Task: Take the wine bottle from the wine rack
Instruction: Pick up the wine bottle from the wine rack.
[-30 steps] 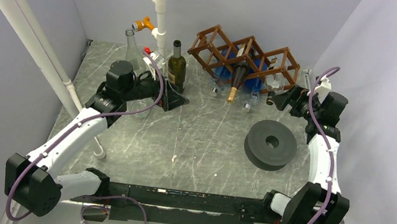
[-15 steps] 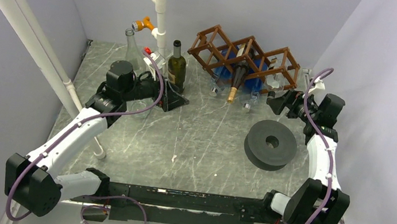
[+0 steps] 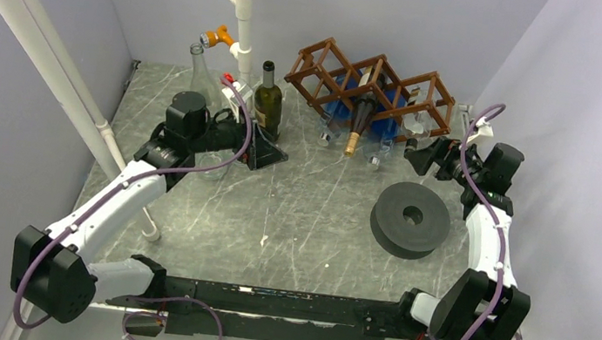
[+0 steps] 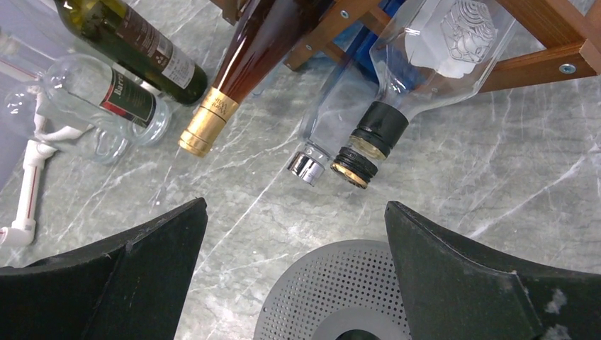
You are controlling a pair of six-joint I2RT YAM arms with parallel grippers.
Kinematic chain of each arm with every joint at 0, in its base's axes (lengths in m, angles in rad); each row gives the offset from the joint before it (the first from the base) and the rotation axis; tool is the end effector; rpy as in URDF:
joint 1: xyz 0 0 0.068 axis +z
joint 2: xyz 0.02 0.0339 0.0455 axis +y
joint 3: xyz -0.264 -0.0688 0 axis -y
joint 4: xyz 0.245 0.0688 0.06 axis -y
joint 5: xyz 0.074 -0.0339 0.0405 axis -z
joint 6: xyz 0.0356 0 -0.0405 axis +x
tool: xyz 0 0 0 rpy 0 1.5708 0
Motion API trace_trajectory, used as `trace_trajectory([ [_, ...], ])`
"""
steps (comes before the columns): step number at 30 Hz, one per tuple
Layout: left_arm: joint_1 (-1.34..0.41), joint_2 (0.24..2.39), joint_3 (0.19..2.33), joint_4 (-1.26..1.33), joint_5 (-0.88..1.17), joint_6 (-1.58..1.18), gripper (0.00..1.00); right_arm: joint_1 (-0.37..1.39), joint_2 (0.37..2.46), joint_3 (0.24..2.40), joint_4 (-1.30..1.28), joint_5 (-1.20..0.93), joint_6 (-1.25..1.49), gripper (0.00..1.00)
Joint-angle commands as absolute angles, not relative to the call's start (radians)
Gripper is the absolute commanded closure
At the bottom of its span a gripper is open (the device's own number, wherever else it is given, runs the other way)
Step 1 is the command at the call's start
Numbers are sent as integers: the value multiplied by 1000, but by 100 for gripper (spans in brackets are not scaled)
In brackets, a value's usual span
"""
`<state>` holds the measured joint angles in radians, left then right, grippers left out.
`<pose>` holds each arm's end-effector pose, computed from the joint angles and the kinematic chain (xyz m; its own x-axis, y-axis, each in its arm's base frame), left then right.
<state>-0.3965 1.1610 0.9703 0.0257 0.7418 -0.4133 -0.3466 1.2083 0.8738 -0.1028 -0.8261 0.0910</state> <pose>0.2357 -0.1248 0.3516 -0.5000 -0.1117 -0.8588 0.7629 0.4126 -0.4978 0.2594 -0.0659 0.2950 -0.4327 0.2218 -0.8739 -0.3584 0.8471 0.3924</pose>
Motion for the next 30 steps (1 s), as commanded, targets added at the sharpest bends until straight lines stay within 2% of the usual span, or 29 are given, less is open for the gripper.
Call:
trace_trajectory([
  [1,-393,1170,977,70,784,-440,1,-355,1228,892,-58,-850,67,0],
  [16,-394,1181,982,59,785,-441,0,-341,1329,908,34,-722,238,1],
  [24,-394,1176,991,28,762,-409,0,-316,1470,996,14,-626,349,5],
  [30,-396,1173,991,30,763,-410,1,-252,1564,1080,-23,-584,373,12],
])
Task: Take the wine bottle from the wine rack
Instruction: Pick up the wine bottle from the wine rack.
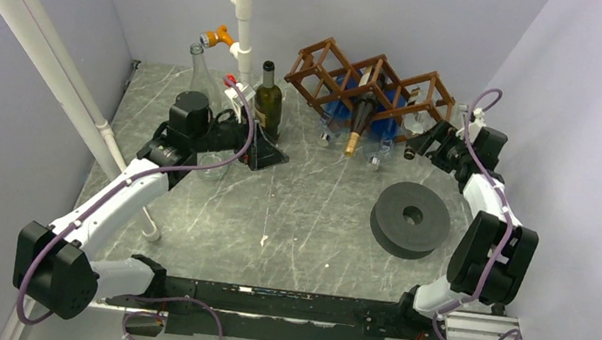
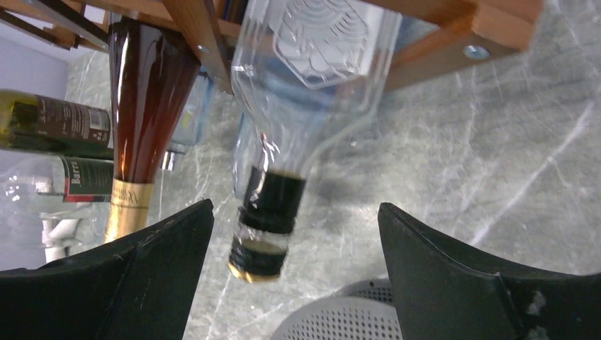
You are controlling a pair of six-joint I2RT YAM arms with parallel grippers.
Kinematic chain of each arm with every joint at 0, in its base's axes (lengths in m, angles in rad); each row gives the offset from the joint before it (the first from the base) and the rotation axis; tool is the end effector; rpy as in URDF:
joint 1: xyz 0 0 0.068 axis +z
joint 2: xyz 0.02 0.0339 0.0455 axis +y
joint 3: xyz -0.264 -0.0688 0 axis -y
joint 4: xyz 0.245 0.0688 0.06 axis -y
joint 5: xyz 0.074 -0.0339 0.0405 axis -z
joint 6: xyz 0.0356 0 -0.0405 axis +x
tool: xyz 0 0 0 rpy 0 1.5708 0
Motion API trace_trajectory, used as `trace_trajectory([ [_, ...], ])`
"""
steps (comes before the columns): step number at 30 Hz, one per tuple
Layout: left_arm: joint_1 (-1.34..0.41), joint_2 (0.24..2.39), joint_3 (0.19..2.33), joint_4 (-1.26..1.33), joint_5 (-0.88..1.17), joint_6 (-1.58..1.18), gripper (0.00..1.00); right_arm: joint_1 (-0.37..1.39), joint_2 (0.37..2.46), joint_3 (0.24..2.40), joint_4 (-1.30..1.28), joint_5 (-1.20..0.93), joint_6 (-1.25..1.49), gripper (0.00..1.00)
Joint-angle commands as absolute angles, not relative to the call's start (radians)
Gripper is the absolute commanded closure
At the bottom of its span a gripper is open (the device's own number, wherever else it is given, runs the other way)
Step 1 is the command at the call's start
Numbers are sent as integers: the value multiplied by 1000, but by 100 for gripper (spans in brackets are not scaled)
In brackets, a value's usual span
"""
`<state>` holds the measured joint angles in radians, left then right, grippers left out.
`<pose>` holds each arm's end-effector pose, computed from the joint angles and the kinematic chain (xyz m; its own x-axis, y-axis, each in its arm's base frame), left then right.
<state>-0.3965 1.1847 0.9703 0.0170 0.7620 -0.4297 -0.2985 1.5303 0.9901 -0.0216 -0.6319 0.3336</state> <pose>0.2401 -0.1272 0.3450 -0.5410 -0.1002 -0.8350 0.7463 0.4005 -0.5316 0.3285 -0.0791 0.2480 -0.5598 0.4487 -0.6966 -0.0605 0.8163 0.5744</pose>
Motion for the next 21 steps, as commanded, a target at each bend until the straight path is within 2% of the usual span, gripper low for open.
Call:
trace_trajectory([
  [1,-396,1172,991,29,763,-410,0,-239,1579,1092,-32,-573,371,12],
  [10,-396,1163,992,30,766,-408,1,-206,1670,1154,-53,-512,424,22],
  [21,-396,1167,991,32,768,-410,1,-190,1720,1187,-43,-511,460,40],
])
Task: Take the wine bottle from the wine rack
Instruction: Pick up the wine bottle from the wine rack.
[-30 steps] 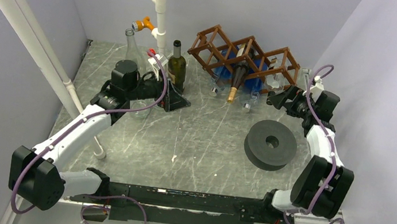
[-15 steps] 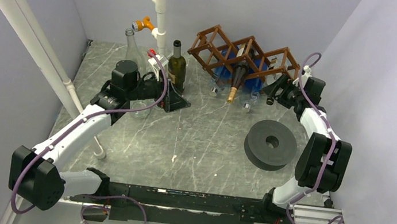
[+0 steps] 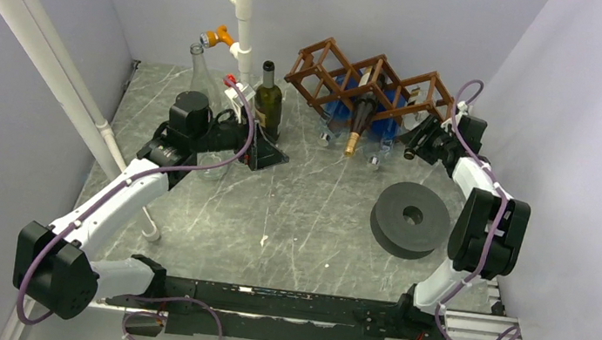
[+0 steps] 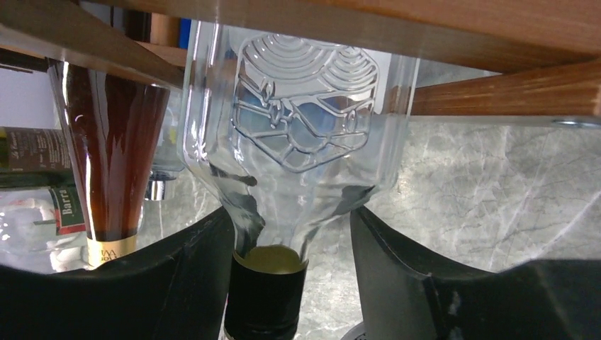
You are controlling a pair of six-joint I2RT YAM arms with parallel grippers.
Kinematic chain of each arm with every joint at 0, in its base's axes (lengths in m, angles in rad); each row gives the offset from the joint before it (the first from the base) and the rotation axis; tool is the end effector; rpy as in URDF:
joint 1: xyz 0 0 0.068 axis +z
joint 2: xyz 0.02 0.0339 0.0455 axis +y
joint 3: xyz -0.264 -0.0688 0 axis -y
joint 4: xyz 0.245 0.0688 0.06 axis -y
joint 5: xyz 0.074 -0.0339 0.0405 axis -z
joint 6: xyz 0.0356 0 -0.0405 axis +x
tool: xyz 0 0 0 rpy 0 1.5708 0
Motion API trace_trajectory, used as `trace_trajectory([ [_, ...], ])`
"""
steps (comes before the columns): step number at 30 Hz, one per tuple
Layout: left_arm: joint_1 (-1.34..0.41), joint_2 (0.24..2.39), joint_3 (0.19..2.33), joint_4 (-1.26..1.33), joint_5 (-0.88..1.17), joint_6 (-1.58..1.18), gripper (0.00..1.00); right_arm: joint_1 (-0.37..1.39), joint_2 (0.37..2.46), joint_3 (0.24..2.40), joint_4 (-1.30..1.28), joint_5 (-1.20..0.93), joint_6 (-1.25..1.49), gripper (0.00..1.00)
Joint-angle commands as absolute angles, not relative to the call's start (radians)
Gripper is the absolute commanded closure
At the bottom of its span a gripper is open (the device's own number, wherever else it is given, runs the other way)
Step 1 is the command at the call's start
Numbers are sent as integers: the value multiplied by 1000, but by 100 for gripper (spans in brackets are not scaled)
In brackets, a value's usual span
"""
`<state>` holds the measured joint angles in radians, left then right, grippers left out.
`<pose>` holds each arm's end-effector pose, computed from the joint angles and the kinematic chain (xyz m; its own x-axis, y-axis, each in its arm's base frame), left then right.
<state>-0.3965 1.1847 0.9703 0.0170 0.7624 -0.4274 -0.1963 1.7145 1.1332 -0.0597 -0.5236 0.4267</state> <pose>0.2401 -0.1272 0.3450 -0.5393 -0.0992 -0.8362 0.7477 0.4004 -0.5297 0.3757 -0.0566 0.2277 -0.6267 0.4901 -0.6059 0.0387 0.7961 0.6039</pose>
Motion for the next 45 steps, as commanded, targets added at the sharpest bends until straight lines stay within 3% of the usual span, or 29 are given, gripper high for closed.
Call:
trace_trajectory([
  [1,-396,1167,991,32,767,-410,1,-189,1727,1190,-43,-513,465,41],
  [28,-396,1177,992,31,770,-407,1,-183,1759,1195,-19,-553,530,60],
  [38,-396,1174,994,28,769,-402,1,-186,1709,1149,29,-569,556,98],
  [45,-395,1170,991,29,771,-403,1,-201,1627,1064,80,-598,580,100],
])
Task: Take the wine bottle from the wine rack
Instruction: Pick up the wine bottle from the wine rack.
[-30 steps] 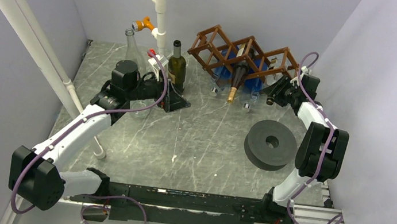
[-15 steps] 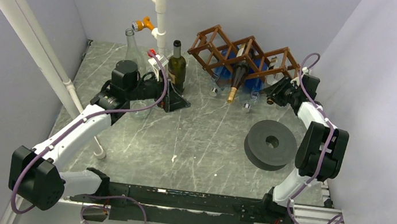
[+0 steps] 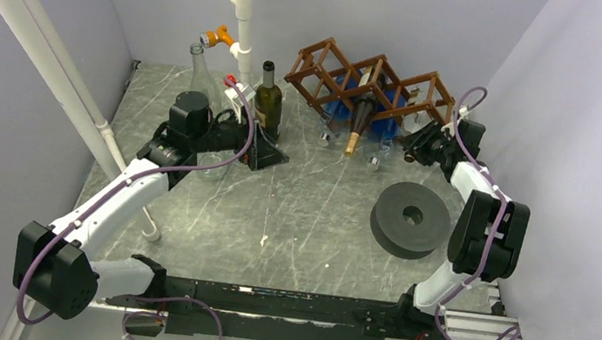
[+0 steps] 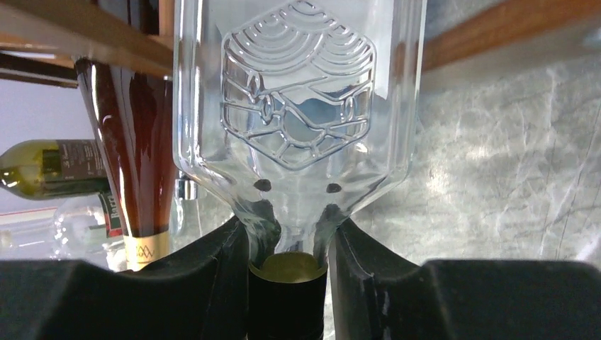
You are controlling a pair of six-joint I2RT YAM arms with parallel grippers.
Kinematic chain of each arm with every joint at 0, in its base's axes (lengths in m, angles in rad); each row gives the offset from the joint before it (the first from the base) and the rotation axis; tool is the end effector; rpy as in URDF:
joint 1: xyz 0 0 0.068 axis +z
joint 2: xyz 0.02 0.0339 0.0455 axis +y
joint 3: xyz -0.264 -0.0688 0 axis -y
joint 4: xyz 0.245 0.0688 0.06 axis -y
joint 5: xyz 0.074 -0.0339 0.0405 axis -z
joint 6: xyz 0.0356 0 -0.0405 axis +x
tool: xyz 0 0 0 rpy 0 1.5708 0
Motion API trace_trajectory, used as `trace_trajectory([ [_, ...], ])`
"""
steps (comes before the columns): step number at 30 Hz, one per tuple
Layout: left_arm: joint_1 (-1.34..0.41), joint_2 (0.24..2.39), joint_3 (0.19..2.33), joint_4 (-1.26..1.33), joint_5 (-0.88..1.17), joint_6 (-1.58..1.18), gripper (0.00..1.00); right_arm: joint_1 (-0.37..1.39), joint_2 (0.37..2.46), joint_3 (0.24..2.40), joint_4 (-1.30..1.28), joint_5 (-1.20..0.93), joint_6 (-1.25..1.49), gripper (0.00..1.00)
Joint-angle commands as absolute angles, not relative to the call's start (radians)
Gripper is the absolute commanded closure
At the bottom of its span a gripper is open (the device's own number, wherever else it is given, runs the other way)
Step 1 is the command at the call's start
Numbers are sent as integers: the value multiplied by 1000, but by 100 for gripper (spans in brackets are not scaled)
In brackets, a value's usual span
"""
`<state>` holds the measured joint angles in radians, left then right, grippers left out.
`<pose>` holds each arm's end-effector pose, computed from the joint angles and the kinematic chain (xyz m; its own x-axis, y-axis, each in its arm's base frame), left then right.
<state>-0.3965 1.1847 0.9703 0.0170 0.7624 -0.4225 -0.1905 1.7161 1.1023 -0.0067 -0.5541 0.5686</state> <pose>0.2401 -0.1272 0.3450 -0.5357 -0.0972 -0.8388 0.7503 0.4009 -0.5256 0.3746 -0.0532 0.2220 -0.6207 0.5860 -0.5208 0.0889 0.7126 0.6959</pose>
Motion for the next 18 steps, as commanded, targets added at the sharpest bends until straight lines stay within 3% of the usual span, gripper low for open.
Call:
trace_trajectory([
  [1,-396,1170,993,28,770,-403,1,-204,1615,1048,88,-598,582,100],
  [18,-396,1160,995,23,765,-396,1,-232,1449,901,121,-672,583,100],
])
